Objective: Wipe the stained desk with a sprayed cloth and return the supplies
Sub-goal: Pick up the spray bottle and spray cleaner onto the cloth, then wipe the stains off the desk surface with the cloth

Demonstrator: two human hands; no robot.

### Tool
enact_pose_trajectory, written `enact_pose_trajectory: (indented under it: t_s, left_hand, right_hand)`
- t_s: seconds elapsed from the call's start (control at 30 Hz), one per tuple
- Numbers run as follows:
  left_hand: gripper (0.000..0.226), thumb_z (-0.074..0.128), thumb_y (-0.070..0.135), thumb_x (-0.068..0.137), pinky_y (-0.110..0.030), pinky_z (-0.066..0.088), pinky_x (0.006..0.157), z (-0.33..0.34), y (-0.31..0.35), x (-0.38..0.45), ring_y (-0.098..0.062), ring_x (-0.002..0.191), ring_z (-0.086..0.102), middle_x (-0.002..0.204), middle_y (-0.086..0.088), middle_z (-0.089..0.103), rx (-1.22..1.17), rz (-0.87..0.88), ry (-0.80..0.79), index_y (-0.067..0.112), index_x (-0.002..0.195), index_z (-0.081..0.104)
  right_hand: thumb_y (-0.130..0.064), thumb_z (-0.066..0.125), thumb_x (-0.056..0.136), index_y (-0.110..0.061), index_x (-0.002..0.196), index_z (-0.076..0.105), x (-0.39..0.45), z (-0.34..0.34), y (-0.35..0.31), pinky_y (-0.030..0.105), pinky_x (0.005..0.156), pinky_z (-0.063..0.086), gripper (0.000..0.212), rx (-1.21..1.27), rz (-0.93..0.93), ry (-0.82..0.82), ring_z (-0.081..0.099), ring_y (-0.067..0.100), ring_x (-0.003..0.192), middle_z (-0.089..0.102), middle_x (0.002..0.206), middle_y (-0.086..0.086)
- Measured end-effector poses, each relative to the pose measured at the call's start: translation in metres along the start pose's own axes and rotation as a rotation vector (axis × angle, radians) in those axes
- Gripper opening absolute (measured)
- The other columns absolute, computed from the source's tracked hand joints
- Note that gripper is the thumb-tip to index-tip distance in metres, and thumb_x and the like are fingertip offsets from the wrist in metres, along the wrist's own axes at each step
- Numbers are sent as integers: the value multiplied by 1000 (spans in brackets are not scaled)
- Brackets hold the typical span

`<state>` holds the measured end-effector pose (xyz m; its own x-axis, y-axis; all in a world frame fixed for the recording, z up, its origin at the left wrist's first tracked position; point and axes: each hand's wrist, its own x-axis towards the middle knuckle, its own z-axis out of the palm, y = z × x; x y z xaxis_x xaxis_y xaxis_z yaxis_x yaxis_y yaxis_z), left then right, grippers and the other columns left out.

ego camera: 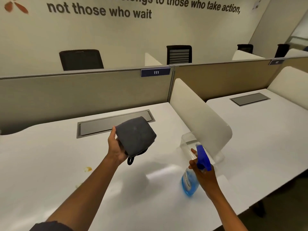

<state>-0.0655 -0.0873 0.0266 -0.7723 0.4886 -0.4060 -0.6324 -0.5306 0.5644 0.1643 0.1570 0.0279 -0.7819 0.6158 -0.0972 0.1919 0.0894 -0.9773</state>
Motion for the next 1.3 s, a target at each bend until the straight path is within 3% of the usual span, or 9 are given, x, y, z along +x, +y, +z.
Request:
enact_pose_trajectory:
  t_s: [0.13, 0.23, 0.33, 0.5, 0.67, 0.8, 0.9, 1.07, 1.3]
  left_hand:
    - [69, 50, 76, 76, -53, 52, 97, 0, -10, 5, -36, 110, 68, 122, -10, 71, 5, -22, -5, 20, 107, 77]
    - [70, 49, 76, 77, -53, 52, 96, 1, -16, 6, -36, 109, 68, 122, -10, 71, 4, -33, -16, 20, 108, 76]
    - [69, 50, 76, 76, -52, 56, 89, 2, -20, 6, -36, 106, 70, 120, -10, 72, 0, -44, -17, 19, 106, 77]
    - [69, 50, 76, 77, -49, 59, 78, 2, -23, 3, -36, 102, 72, 115, -11, 74, -21, -52, -38, 17, 103, 78]
    - [69, 52, 75, 76, -48, 59, 77, -5, -20, -6, -35, 102, 72, 115, -11, 74, -27, -50, -34, 18, 103, 78]
    - [69, 54, 74, 76, -50, 58, 83, -14, -18, -17, -37, 106, 70, 119, -12, 73, -45, -60, -34, 17, 108, 76]
    - [68, 55, 72, 77, -51, 56, 87, -20, -15, -28, -37, 107, 69, 119, -13, 72, -49, -69, -33, 17, 110, 75]
    - [62, 58, 66, 78, -46, 58, 82, -21, -8, -49, -34, 98, 72, 114, -11, 74, -19, -69, -31, 16, 112, 74]
    - [43, 56, 48, 85, -38, 55, 84, -14, -10, -67, -27, 90, 71, 100, -8, 76, 47, -52, -67, 14, 104, 75]
  right_hand:
    - [-4, 59, 91, 0, 125, 52, 5, -3, 8, 37, 89, 56, 34, 32, 33, 15, 65, 20, 85, 65, 98, 18]
    - [-1, 60, 89, -1, 125, 51, 10, -3, 6, 34, 84, 56, 37, 35, 34, 54, 63, 36, 96, 65, 105, 26]
    - [-2, 65, 86, -7, 122, 52, 12, 1, 7, 49, 92, 52, 39, -16, -7, 77, 61, 41, 102, 66, 108, 21]
    - [-13, 73, 81, -18, 110, 52, 8, 10, 20, 41, 88, 52, 35, -81, 12, 182, 62, 33, 105, 64, 101, 6]
    - [-41, 77, 71, -13, 140, 35, -27, 30, 40, 53, 101, 46, 85, -191, 144, 383, 44, 32, 129, 43, 139, 14]
    - [-29, 79, 77, -11, 148, 25, -71, 69, 56, 56, 108, 38, 91, -84, 479, 494, 37, 40, 134, 31, 150, 21]
    - [-24, 72, 85, -8, 143, 35, -89, 99, 54, 53, 109, 37, 71, 135, 686, 303, 46, 40, 128, 44, 144, 21]
    - [-63, 51, 87, -16, 132, 54, -80, 139, 21, 54, 108, 38, 65, 655, 892, -167, 52, 38, 124, 58, 134, 13]
    - [-66, 58, 80, -13, 132, 58, -56, 164, -7, 61, 108, 36, 75, 1250, 726, -461, 48, 46, 129, 54, 139, 22]
